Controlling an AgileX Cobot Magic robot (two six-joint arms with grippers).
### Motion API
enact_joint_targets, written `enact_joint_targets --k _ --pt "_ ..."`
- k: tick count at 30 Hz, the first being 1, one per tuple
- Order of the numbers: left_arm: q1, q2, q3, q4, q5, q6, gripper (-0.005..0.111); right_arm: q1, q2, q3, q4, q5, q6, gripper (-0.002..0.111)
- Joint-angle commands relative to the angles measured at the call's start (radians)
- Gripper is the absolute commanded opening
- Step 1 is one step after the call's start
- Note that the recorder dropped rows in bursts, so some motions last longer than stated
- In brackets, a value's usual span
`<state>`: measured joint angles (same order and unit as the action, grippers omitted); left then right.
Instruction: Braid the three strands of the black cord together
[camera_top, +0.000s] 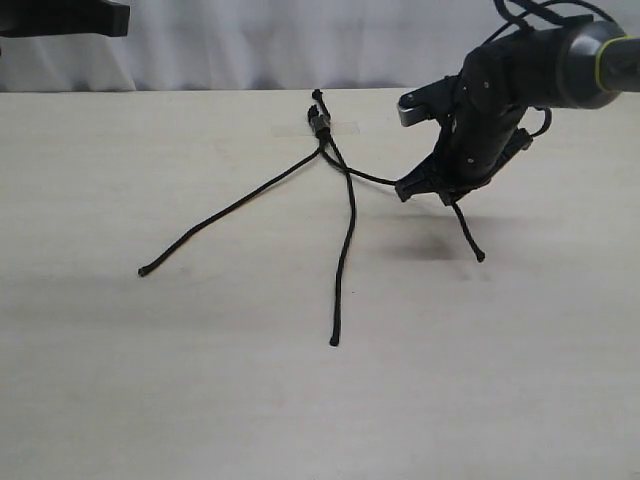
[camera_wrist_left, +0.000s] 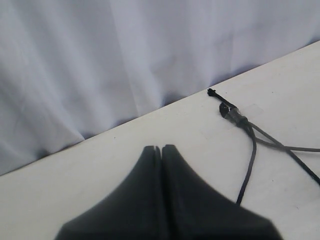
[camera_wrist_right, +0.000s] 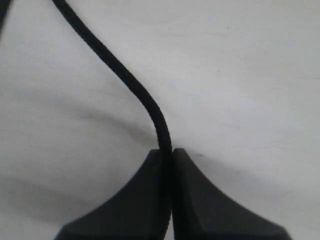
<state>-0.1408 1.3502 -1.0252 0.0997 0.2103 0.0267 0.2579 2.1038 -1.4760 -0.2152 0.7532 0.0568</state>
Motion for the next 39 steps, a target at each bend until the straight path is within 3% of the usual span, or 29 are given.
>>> enact_joint_targets --k 1,6,8,9,12,14,16,18,21,26,32,35,39 --pt "0.001 -0.006 0.007 -0.008 -0.011 -0.001 0.0 -0.021 0.034 0.004 -0.019 -0.024 0.035 0.004" --pt "0.001 -0.006 0.007 -0.015 -0.007 -0.001 0.0 -0.027 0.045 0.004 -0.018 -0.022 0.076 0.004" --pt "0.001 -0.006 0.007 -0.015 -0.007 -0.005 0.0 -0.027 0.045 0.004 -0.02 -0.022 0.112 0.009" --pt "0.001 -0.006 0.007 -0.015 -0.007 -0.005 0.0 -0.027 0.045 0.004 -0.022 -0.022 0.112 0.017" --pt "0.001 -0.006 0.007 -0.015 -0.003 -0.005 0.0 -0.012 0.045 0.004 -0.097 -0.022 0.112 0.052" --pt "0.001 -0.006 0.007 -0.017 0.002 -0.005 0.0 -0.012 0.043 0.002 -0.094 -0.032 0.11 0.066" --pt "0.001 -0.006 0.007 -0.022 0.014 -0.005 0.0 -0.012 0.029 -0.009 -0.094 -0.03 0.108 0.072" --pt "0.001 -0.003 0.007 -0.037 0.034 -0.005 0.0 -0.014 -0.01 -0.012 -0.094 -0.027 0.083 0.07" --pt "-0.032 0.012 0.007 -0.037 0.058 0.002 0.0 -0.014 -0.095 -0.012 -0.094 -0.044 0.066 0.056" --pt "-0.158 0.089 -0.039 -0.057 0.174 0.017 0.0 -0.014 -0.255 0.061 -0.066 -0.149 0.07 0.005" --pt "-0.315 0.23 -0.048 -0.067 0.166 0.047 0.003 -0.033 -0.447 0.332 -0.059 -0.498 0.078 0.004" --pt "-0.371 0.293 -0.048 -0.1 0.148 0.047 0.018 -0.08 -0.518 0.414 -0.059 -0.594 0.098 0.004" --pt "-0.446 0.383 -0.048 -0.107 0.084 0.047 0.038 -0.149 -0.578 0.435 -0.059 -0.591 0.119 0.004"
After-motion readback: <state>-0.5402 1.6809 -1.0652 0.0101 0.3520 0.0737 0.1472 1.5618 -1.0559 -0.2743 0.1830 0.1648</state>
